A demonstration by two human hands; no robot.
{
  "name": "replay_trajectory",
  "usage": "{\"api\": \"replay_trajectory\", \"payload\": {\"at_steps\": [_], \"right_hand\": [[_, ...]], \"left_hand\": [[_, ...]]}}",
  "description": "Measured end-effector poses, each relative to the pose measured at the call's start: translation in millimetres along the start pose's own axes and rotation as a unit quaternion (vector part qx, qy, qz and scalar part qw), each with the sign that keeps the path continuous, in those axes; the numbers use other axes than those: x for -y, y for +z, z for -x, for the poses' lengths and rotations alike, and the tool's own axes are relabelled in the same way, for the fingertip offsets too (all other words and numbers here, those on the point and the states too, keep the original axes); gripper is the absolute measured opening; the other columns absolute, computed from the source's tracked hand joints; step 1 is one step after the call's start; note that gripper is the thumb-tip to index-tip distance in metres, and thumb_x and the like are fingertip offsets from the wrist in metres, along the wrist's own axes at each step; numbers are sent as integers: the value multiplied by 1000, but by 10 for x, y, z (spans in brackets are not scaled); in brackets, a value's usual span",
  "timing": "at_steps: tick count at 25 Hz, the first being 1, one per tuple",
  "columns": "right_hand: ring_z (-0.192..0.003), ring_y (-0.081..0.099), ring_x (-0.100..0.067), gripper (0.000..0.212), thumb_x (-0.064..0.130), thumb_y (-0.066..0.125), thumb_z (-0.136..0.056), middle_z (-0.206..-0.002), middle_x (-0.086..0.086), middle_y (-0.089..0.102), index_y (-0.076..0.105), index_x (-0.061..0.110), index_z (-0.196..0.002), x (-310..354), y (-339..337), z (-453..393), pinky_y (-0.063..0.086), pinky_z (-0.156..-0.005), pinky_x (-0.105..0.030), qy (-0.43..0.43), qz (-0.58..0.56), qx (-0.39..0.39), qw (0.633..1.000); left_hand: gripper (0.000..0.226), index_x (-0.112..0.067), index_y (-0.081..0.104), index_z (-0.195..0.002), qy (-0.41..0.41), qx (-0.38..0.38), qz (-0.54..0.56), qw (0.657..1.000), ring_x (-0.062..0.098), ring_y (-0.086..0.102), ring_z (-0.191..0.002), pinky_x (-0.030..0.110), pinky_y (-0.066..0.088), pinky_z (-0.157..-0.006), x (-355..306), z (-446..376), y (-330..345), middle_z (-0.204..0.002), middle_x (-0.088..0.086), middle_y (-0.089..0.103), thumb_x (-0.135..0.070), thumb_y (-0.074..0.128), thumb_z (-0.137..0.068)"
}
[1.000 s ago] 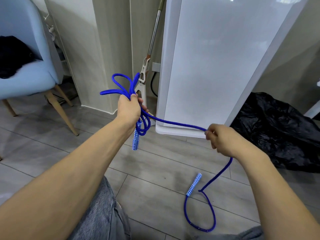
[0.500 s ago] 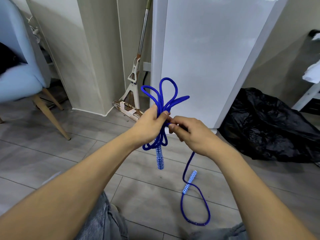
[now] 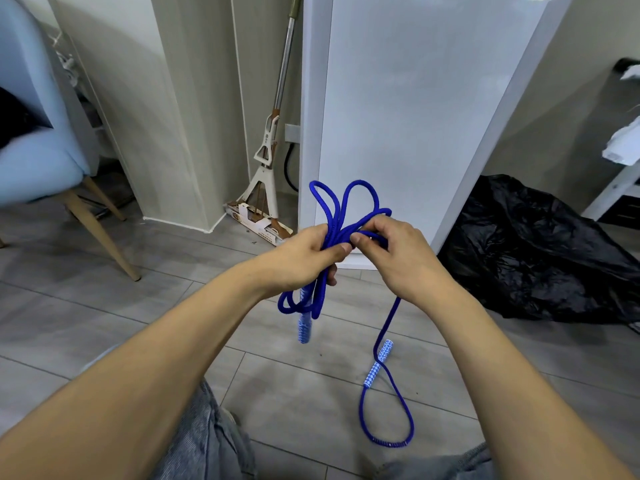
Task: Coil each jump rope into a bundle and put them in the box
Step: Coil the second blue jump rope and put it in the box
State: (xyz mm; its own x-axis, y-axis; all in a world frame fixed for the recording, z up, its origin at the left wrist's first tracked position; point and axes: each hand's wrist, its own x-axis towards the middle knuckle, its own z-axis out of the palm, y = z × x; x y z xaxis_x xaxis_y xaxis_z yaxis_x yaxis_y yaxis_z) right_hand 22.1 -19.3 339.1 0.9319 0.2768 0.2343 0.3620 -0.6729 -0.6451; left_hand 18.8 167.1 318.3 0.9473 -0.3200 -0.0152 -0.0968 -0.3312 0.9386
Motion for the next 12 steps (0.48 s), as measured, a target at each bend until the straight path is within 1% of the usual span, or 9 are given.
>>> {"api": "replay_trajectory", "payload": {"at_steps": [2, 4, 6, 7, 8, 9, 11, 12], "right_hand": [[-74, 56, 2, 14, 34, 55, -101, -82, 15, 62, 63, 25, -96, -12, 9, 4, 37, -62, -16, -12, 10, 8, 1000], [-75, 56, -2, 15, 35, 54, -101, -83, 14, 62, 63, 24, -97, -2, 30, 4, 38, -63, -18, -25, 18, 12, 999], [-72, 56, -2, 16, 36, 55, -101, -79, 14, 62, 63, 24, -95, 3, 26, -2, 39, -62, -17, -27, 15, 4, 1000], [-67, 54, -2, 17, 36, 55, -100, -74, 14, 62, 64, 24, -92, 0, 5, -5, 38, -60, -16, -20, 11, -3, 1000], [-61, 52, -2, 20, 37, 54, -100, -67, 16, 61, 64, 24, -89, -15, -27, -13, 37, -58, -17, -6, 5, -7, 1000], [-57, 50, -3, 24, 38, 53, -101, -61, 18, 60, 65, 24, -85, -49, -70, -22, 37, -57, -19, 13, 3, -7, 1000], [-53, 49, -7, 30, 40, 51, -101, -56, 11, 57, 66, 23, -81, -167, -176, -33, 39, -58, -26, 52, 9, 2, 999], [-53, 50, -12, 32, 40, 51, -101, -57, 7, 56, 66, 22, -79, -237, -232, -35, 41, -59, -27, 69, 17, 12, 997]], "left_hand": [[23, -13, 57, -109, -12, 7, -4, 1000, 15, 60, -69, 54, 58, -84, 2, 5, -6, -80, 3, 57, -33, 50, -100], [24, -10, 56, -106, -27, 5, 7, 1000, 15, 59, -67, 52, 59, -83, 1, 14, 6, -76, 1, 56, -33, 49, -101], [21, -11, 54, -98, -18, -7, 34, 999, 14, 55, -63, 44, 61, -79, -22, 23, 25, -72, -1, 52, -31, 47, -103], [19, -12, 53, -96, -9, -34, 63, 997, 13, 53, -61, 40, 60, -75, -39, 17, 23, -72, -2, 50, -28, 47, -104], [18, -12, 52, -93, -2, -80, 100, 992, 12, 51, -58, 38, 59, -71, -48, -2, 0, -72, -1, 48, -25, 46, -104], [18, -13, 50, -90, -3, -143, 139, 980, 12, 50, -55, 37, 57, -67, -40, -35, -55, -70, -1, 47, -23, 45, -105], [21, -12, 49, -86, -25, -276, 218, 936, 12, 47, -48, 35, 52, -59, 29, -115, -248, -61, -2, 46, -18, 43, -105], [21, -12, 49, -86, -43, -329, 254, 908, 13, 47, -47, 35, 51, -58, 93, -147, -373, -58, -2, 46, -18, 43, -104]]}}
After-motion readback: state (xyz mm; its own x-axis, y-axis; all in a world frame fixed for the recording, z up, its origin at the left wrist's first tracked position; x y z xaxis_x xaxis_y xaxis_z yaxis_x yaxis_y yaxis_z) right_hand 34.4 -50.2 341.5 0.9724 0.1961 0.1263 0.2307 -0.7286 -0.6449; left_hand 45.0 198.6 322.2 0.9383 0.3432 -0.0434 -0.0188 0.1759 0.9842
